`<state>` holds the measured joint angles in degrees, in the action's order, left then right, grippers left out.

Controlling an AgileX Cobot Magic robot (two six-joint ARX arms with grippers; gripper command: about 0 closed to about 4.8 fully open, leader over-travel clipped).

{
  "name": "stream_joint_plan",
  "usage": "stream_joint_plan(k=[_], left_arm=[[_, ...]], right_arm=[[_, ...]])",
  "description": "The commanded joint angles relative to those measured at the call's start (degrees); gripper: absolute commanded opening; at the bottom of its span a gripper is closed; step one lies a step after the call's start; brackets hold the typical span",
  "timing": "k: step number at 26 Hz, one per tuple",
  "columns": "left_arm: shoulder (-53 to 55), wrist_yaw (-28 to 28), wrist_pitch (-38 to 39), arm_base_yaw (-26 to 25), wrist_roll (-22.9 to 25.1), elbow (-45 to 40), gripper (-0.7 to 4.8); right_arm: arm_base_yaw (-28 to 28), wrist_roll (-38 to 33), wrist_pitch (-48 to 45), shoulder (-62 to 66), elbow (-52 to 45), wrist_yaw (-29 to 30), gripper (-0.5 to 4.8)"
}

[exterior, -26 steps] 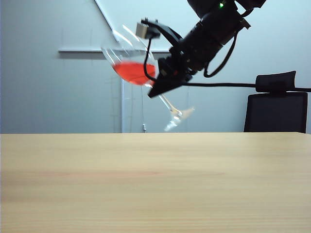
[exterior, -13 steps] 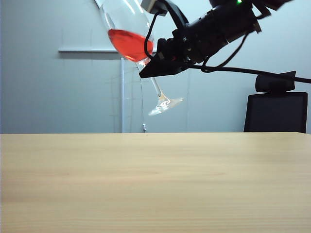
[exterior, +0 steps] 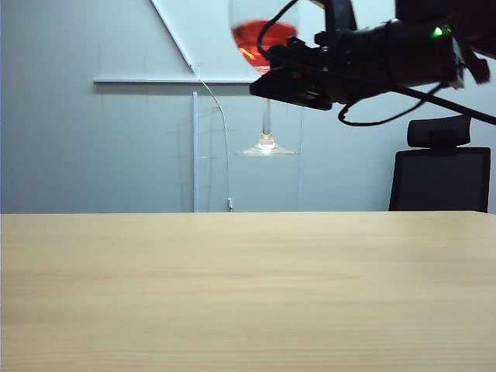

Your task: Gently pick up the goblet, rotate it counterclockwise for two full turns (viewing from above), and then place it back on the table.

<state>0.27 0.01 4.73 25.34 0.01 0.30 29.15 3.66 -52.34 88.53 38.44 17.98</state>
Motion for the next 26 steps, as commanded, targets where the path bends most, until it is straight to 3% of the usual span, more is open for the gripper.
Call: stream_joint_plan(k=[1,15,22,26], left_arm=[[0.1,0.2,-0.5,0.0,0.0,0.2,-0.05],[0.1,0.2,-0.5,0.0,0.0,0.2,-0.05],[0.1,0.2,-0.5,0.0,0.0,0.2,-0.05],[0.1,0.2,-0.5,0.0,0.0,0.2,-0.05]], right_arm=[[0.0,-6.0,-9.4,-0.6,-2.0,-4.2,-0.06],[-0.2,-20.8,-8.2,-0.6,-2.4,-15.4,-0.06],[-0.3,-23.4,2.4,-0.5,-2.0,-15.2,-0.06],[-0.3,-23.5,8.0,1.7,1.4,-6.8,-0.06]])
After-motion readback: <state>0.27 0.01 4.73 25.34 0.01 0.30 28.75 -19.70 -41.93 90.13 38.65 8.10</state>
